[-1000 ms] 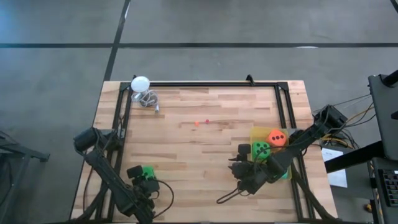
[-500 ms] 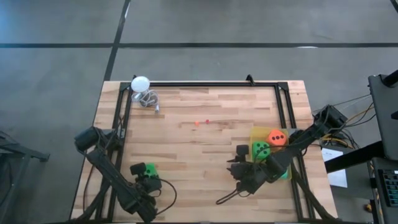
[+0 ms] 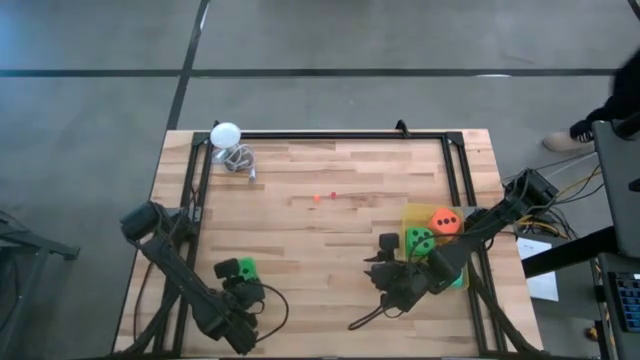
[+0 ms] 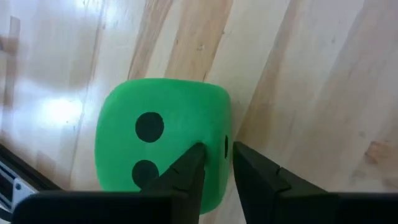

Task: Pick & Place Dice
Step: Put the large green dice into the yellow bin

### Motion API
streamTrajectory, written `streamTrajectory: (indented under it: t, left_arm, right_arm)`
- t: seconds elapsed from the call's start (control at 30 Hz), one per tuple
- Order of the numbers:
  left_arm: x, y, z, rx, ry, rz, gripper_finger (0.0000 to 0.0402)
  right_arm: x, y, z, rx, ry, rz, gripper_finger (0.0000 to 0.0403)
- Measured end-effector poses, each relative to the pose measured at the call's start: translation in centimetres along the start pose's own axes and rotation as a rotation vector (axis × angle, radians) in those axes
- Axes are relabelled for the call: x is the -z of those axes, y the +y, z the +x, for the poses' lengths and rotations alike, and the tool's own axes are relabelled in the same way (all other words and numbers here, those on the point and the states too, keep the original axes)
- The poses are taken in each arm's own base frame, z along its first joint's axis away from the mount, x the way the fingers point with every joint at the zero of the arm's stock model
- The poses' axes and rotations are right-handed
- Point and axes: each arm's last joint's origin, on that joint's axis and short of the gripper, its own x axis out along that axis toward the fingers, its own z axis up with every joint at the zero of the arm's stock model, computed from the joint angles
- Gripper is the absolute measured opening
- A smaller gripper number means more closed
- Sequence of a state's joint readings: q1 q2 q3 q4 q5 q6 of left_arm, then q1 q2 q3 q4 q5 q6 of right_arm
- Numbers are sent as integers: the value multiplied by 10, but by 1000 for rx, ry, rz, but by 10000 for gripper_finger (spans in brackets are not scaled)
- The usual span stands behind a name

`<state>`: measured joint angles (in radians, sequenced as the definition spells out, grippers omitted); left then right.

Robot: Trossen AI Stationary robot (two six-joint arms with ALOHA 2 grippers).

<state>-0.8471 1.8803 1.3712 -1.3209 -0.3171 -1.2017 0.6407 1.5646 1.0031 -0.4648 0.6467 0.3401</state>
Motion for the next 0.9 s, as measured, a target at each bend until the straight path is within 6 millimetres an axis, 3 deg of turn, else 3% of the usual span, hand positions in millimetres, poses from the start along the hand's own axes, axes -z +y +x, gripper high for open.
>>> streamTrajectory:
  t: [0.43,0.6,0.9]
  left_arm:
    - [0,28,-37,160,-20,-136,86]
    - [16,53,-53,137,131,-384,79]
    - [35,56,-18,17,289,-481,33]
  right_arm:
    - [0,0,0,-2,1,0,134]
    - [0,1,0,-24,9,0,134]
    - [1,2,0,-47,19,2,134]
